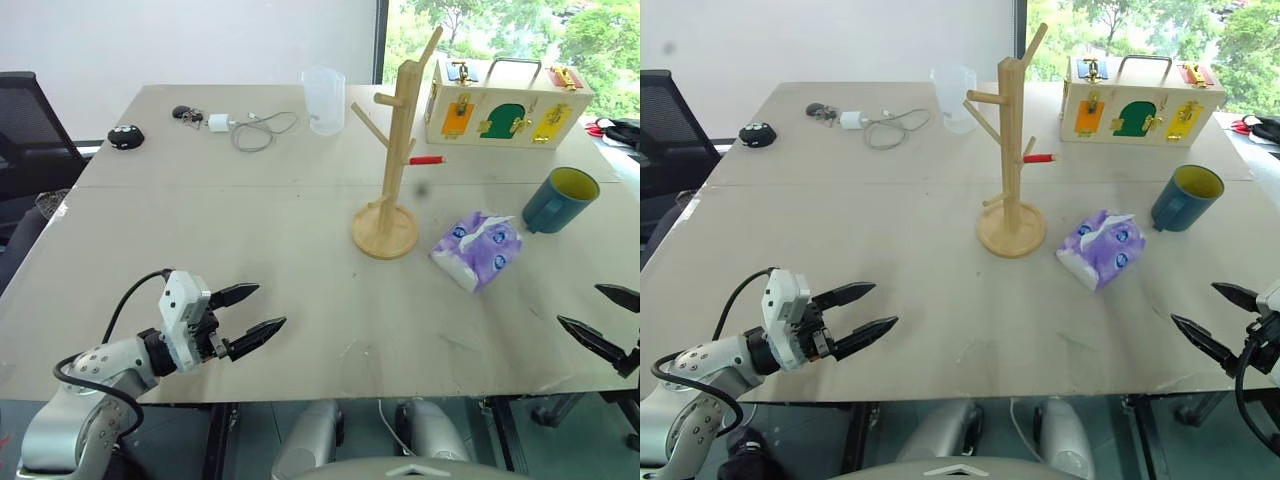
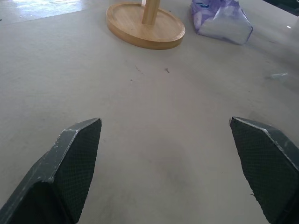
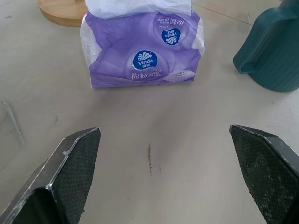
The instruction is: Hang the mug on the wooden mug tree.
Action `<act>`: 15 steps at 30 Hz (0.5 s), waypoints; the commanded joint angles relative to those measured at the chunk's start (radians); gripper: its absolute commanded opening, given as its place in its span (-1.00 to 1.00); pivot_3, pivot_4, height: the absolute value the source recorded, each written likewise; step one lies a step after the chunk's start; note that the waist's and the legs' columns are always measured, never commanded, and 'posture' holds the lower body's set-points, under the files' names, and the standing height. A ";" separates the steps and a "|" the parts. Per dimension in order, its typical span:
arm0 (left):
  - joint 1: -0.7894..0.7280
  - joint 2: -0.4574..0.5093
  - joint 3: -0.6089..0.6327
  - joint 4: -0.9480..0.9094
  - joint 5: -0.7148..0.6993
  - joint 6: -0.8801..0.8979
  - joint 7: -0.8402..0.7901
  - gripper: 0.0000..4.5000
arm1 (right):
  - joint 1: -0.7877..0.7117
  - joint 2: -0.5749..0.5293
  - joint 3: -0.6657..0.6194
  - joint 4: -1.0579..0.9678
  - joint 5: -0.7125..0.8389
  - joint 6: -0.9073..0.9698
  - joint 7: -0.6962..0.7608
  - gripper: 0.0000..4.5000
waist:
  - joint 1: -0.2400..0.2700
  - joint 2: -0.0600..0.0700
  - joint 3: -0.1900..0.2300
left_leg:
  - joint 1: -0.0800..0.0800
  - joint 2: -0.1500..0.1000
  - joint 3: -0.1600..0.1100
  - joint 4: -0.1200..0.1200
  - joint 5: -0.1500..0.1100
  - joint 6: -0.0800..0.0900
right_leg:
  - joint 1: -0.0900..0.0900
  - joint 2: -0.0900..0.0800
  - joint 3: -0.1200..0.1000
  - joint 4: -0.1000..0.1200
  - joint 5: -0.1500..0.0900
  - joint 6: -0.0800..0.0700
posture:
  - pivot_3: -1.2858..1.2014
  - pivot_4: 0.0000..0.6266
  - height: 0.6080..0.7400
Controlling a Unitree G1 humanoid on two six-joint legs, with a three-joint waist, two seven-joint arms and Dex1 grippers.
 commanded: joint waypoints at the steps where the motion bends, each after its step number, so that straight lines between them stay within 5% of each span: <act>1: -0.048 0.015 0.023 -0.036 -0.050 0.000 -0.025 1.00 | -0.074 -0.029 0.029 -0.103 0.017 0.037 -0.065 0.98 | 0.000 0.000 0.000 | 0.000 0.000 0.000 0.000 0.000 0.000 | 0.000 0.000 0.000 0.000 0.000 0.000 | 0.03 -0.52 1.00; 7: -0.094 0.085 0.051 -0.107 -0.198 0.029 -0.186 1.00 | -0.364 -0.142 0.274 -0.283 0.063 0.272 -0.197 0.98 | -0.017 0.002 0.001 | 0.000 0.001 0.001 0.001 0.000 -0.001 | 0.000 0.001 0.000 0.001 0.001 -0.001 | 0.03 -0.52 1.00; 15: -0.124 0.120 0.030 -0.130 -0.198 0.039 -0.204 1.00 | -0.552 -0.095 0.544 -0.196 -0.066 0.312 -0.294 0.98 | 0.000 0.001 0.002 | -0.003 0.000 0.000 0.000 0.002 -0.004 | -0.002 0.000 -0.002 -0.004 0.001 -0.001 | 0.03 -0.52 1.00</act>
